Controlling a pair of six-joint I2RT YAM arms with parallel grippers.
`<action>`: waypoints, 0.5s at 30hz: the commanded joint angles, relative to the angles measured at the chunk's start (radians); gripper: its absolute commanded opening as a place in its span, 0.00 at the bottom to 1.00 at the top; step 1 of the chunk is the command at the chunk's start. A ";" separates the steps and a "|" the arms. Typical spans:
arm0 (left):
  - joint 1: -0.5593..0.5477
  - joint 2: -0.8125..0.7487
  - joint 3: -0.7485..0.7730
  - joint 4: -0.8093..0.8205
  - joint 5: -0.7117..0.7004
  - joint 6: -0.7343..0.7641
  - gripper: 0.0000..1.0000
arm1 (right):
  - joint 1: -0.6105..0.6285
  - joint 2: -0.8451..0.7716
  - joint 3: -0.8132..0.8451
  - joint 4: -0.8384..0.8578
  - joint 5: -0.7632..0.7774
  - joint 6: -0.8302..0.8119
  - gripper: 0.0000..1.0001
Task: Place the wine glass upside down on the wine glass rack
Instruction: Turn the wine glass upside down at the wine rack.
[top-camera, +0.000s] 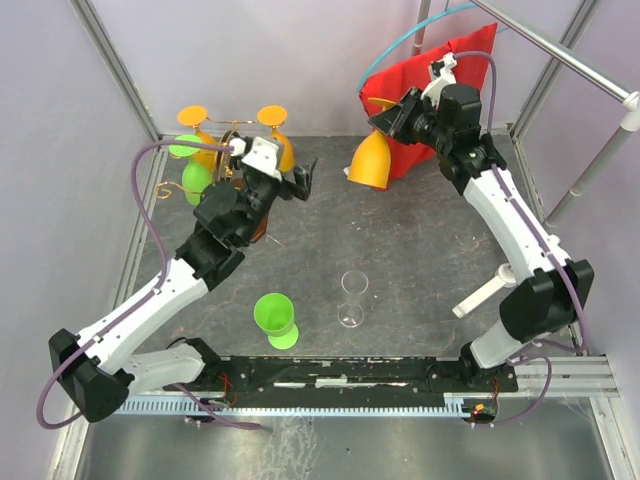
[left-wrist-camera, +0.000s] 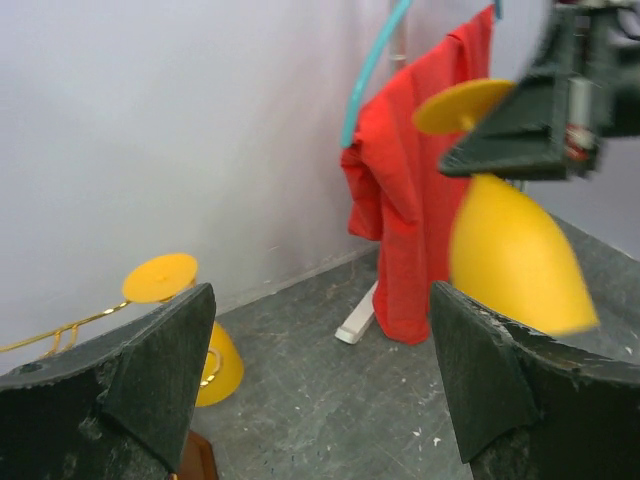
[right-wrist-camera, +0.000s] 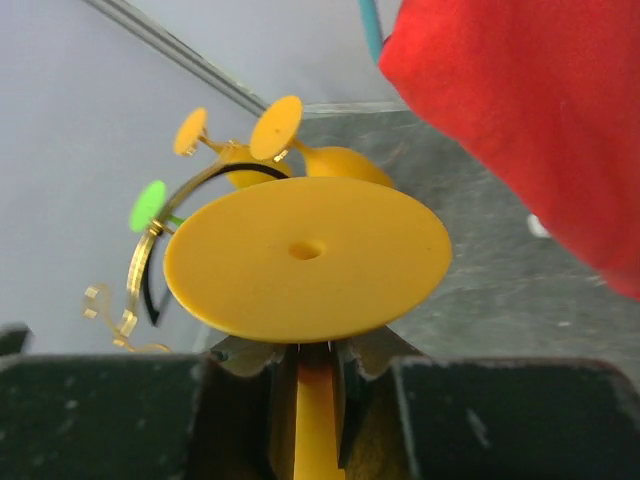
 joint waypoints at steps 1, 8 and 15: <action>0.091 0.036 0.117 -0.076 0.012 -0.135 0.93 | 0.070 -0.121 -0.090 0.054 0.107 -0.344 0.01; 0.281 0.139 0.371 -0.275 0.118 -0.343 0.93 | 0.188 -0.212 -0.413 0.402 0.100 -0.588 0.01; 0.380 0.204 0.531 -0.437 0.157 -0.404 0.93 | 0.212 -0.183 -0.628 0.835 0.043 -0.548 0.01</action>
